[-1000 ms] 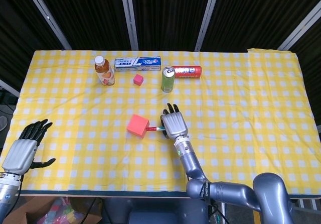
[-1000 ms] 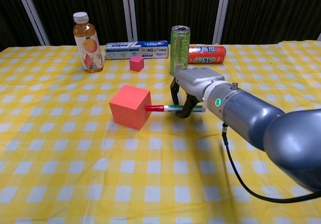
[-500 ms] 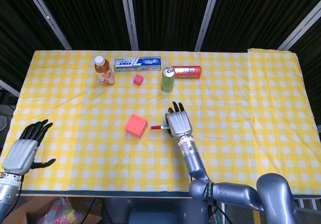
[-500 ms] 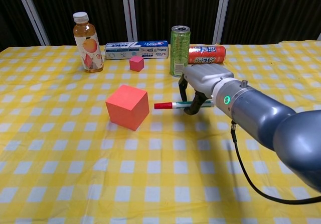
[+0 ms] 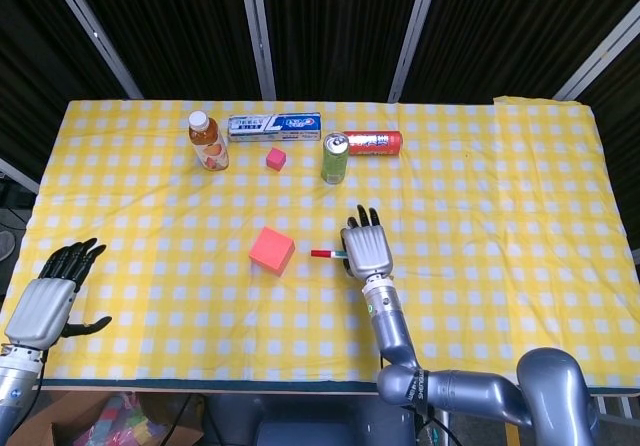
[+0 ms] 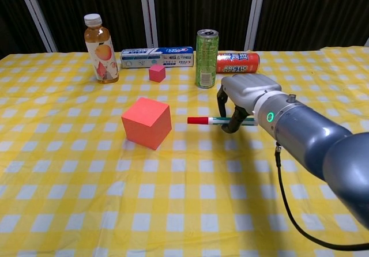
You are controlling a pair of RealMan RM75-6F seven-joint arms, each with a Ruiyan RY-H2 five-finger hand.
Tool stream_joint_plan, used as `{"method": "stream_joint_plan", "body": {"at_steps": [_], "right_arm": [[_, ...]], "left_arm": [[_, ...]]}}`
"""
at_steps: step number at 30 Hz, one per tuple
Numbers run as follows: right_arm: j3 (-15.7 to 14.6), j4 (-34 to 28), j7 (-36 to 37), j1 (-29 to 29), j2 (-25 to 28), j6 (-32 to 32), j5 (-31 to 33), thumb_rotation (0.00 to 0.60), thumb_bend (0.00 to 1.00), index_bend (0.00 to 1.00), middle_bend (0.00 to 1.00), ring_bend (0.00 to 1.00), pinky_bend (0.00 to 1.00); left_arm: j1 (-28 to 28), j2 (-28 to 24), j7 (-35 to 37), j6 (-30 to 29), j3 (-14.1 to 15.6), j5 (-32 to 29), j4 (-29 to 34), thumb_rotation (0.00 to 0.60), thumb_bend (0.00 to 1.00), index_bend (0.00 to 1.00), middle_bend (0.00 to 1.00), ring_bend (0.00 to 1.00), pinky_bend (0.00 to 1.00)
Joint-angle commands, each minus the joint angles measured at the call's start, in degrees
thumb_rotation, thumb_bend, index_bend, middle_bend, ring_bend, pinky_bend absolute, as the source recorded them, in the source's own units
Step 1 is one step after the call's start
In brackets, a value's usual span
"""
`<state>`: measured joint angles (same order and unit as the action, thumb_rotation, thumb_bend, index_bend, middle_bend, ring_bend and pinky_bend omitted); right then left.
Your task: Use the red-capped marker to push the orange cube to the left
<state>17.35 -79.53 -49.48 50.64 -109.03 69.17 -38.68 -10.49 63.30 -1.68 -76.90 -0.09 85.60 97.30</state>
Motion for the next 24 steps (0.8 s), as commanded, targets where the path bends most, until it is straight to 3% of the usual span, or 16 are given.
{"method": "stream_joint_plan", "body": {"at_steps": [1, 11, 24], "right_arm": [[0.9, 1.7, -0.6, 1.0, -1.9, 0.5, 0.4, 0.600, 0.51, 0.73, 0.29, 0.06, 0.09], [4.9, 8.1, -1.7, 4.9, -8.4, 0.1, 1.6, 0.600, 0.51, 0.73, 0.29, 0.06, 0.09], [6.7, 10.3, -0.9, 7.3, -12.0, -1.6, 0.7, 0.600, 0.51, 0.73, 0.29, 0.06, 0.09]], "left_arm": [[-0.1, -0.1, 0.4, 0.2, 0.0, 0.0, 0.0, 0.600, 0.00, 0.00, 0.00, 0.00, 0.00], [-0.3, -0.5, 1.3, 0.9, 0.2, 0.1, 0.1, 0.600, 0.00, 0.00, 0.00, 0.00, 0.00], [-0.5, -0.6, 1.2, 1.2, 0.3, 0.0, 0.4, 0.600, 0.00, 0.00, 0.00, 0.00, 0.00]]}}
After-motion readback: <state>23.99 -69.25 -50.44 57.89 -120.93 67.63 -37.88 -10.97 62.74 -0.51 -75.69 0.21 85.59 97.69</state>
